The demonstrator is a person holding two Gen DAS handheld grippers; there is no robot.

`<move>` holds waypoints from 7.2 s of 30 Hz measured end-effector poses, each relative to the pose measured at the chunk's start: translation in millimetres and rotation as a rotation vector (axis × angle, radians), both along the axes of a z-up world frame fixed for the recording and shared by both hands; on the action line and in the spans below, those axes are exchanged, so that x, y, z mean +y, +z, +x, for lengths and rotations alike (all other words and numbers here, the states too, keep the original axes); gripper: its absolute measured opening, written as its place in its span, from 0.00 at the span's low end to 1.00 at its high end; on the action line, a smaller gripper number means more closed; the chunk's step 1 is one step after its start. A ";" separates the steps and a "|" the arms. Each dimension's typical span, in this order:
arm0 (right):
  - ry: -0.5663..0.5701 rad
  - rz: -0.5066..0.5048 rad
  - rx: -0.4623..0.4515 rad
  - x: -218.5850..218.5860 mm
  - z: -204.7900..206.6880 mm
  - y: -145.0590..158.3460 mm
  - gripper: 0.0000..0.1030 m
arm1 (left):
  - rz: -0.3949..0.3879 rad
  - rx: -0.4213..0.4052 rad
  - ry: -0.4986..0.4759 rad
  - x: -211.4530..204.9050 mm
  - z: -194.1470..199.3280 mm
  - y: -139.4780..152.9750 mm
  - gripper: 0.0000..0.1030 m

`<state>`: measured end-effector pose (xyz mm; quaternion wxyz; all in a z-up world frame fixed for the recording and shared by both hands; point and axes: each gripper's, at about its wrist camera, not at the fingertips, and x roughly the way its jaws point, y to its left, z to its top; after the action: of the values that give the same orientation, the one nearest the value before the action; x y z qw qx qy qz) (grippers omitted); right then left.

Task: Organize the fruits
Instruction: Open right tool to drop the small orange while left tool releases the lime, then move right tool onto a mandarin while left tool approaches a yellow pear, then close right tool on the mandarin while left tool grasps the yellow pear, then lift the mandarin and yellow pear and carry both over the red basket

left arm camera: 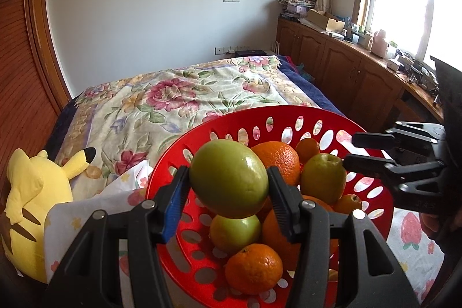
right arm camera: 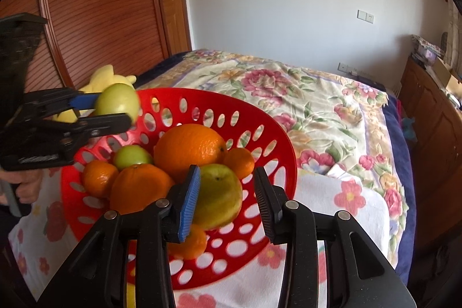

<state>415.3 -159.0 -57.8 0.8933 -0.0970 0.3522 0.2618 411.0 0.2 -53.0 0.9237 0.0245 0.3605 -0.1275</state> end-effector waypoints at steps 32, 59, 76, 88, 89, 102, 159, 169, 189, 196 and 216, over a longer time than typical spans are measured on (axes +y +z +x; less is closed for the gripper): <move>-0.044 0.064 0.003 -10.3 -76.4 4.5 0.38 | 0.004 -0.040 0.035 -3.2 -60.8 22.2 0.58; -0.084 0.055 0.075 -15.6 -170.4 -35.3 0.48 | -0.035 -0.010 -0.037 -24.4 -162.9 -14.3 0.62; -0.089 0.032 0.126 -5.8 -170.4 -66.1 0.51 | 0.005 0.031 -0.035 -33.0 -177.1 -50.9 0.62; -0.064 0.029 0.153 -6.0 -167.3 -78.6 0.45 | -0.022 0.044 -0.056 -45.7 -169.0 -49.4 0.64; -0.065 0.029 0.152 -7.0 -167.8 -78.5 0.45 | -0.024 0.048 -0.058 -47.9 -167.6 -49.6 0.64; -0.073 0.064 0.145 -33.2 -172.0 -72.5 0.45 | -0.050 0.076 -0.087 -79.4 -150.4 -46.1 0.65; -0.086 0.030 0.088 -38.1 -186.0 -82.4 0.45 | -0.037 0.086 -0.062 -61.1 -176.1 -53.0 0.68; -0.094 0.013 0.070 -38.2 -186.2 -74.0 0.45 | -0.039 0.045 -0.065 -56.2 -184.2 -31.6 0.68; -0.021 0.040 -0.052 -25.9 -135.3 13.2 0.45 | -0.072 -0.065 -0.017 -17.4 -147.3 24.3 0.68; -0.012 0.023 -0.063 -13.3 -92.5 16.7 0.45 | -0.067 -0.088 0.006 -7.9 -118.1 25.1 0.68; -0.038 -0.058 -0.061 1.1 -39.5 -1.7 0.45 | -0.059 -0.051 0.008 -10.6 -56.8 8.1 0.68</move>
<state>375.8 -158.0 -59.6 0.9053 -0.1241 0.3340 0.2313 354.2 -10.4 -44.9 0.9334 -0.0009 0.3330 -0.1339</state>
